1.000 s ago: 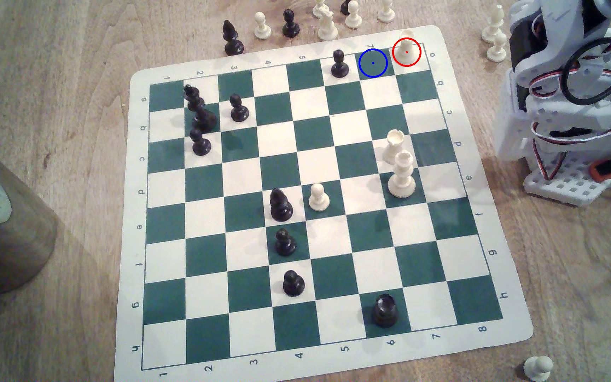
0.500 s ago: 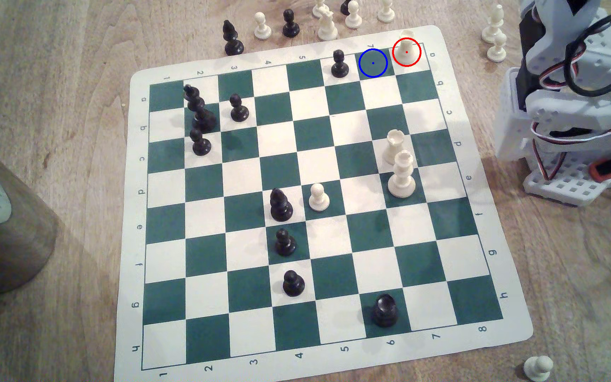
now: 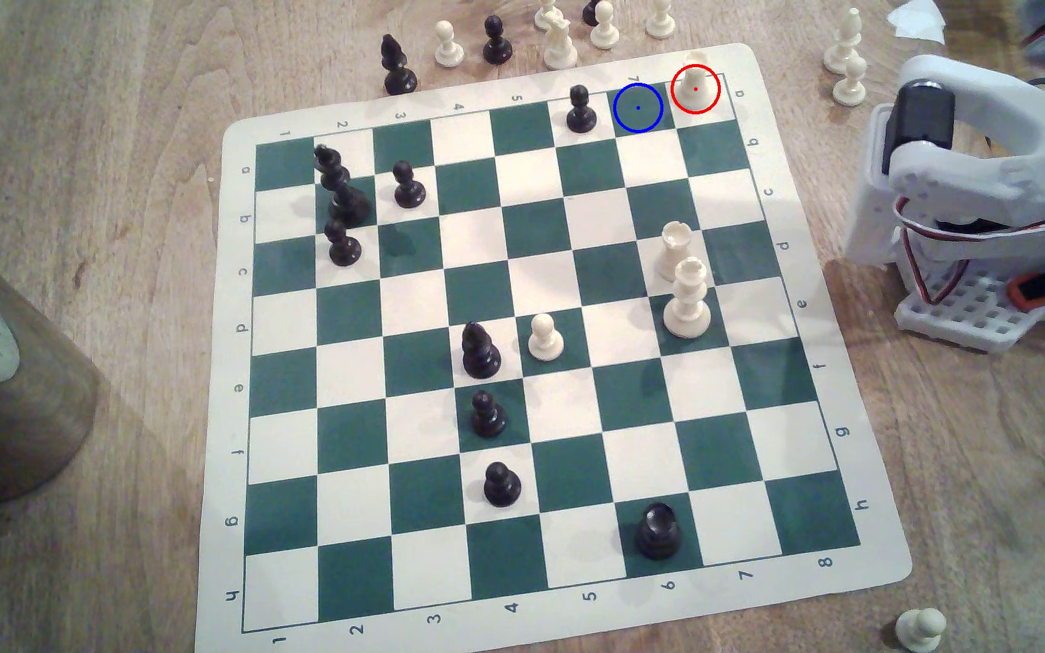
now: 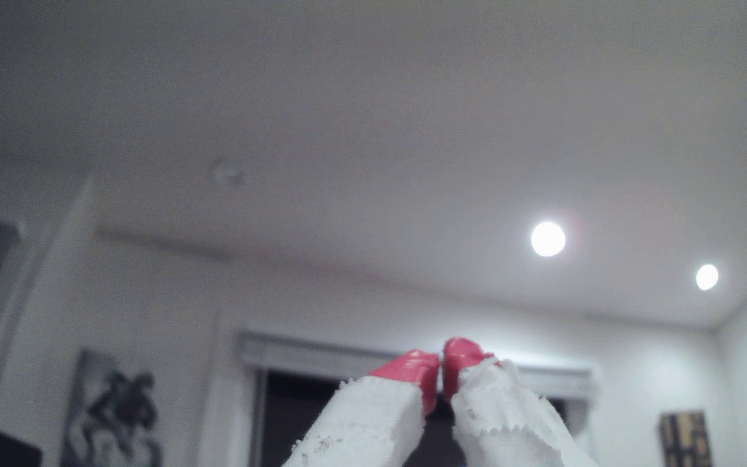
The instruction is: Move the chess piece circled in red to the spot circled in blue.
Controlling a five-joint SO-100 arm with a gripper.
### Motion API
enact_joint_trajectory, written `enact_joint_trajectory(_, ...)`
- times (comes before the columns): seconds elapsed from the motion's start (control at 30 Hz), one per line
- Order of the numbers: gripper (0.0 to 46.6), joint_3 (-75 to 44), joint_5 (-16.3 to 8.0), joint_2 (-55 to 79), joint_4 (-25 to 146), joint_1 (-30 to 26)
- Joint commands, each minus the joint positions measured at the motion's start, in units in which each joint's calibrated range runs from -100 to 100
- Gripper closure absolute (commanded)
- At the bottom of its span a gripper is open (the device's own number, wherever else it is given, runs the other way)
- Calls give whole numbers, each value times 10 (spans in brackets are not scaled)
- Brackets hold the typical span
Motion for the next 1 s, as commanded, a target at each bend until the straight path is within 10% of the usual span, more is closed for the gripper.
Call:
enact_joint_trajectory(0.0,464,-97,2,0,205,46)
enact_joint_trajectory(0.4,464,-133,11,27,727,139)
enact_joint_trajectory(0.97,453,-304,-40,434,947,189)
